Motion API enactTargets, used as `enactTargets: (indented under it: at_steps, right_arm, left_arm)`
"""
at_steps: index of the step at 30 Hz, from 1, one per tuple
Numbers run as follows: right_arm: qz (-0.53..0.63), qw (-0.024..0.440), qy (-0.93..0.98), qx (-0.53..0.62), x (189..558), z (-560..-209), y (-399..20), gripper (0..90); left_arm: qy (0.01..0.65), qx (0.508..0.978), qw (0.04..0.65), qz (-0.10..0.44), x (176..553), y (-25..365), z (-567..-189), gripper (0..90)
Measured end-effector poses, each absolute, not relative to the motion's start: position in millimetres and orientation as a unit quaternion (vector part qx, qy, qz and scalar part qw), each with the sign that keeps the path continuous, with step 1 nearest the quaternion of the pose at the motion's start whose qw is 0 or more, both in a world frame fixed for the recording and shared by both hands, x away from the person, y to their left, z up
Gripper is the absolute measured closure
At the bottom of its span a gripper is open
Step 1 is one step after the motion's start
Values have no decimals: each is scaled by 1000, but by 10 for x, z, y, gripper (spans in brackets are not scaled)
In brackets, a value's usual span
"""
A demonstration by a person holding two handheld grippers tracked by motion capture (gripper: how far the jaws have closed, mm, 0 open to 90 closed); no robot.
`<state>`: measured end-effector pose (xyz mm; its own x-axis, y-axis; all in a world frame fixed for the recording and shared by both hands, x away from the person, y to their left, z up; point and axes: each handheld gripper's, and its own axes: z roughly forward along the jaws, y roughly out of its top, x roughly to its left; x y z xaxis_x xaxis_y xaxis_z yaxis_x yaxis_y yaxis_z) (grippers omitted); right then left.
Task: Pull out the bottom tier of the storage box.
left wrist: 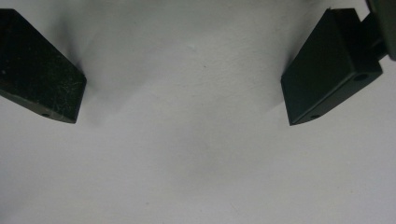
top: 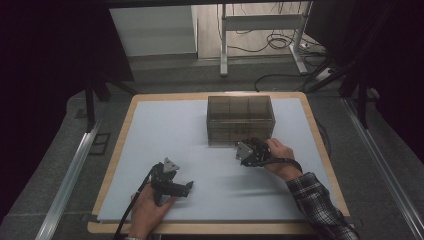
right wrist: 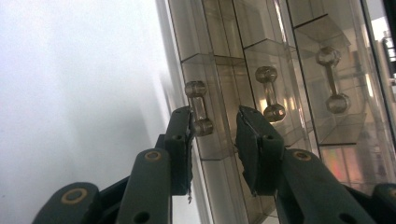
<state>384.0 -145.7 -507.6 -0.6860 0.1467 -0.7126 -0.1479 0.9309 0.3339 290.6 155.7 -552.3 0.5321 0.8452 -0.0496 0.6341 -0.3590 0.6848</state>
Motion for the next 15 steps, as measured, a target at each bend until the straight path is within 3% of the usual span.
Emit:
enactTargets:
  at_steps: [15]
  right_arm:
    - [243,280,928,29,4077,-4859,-1675,641]
  left_arm:
    - [457,809,334,158,2906,1557,-5523,0]
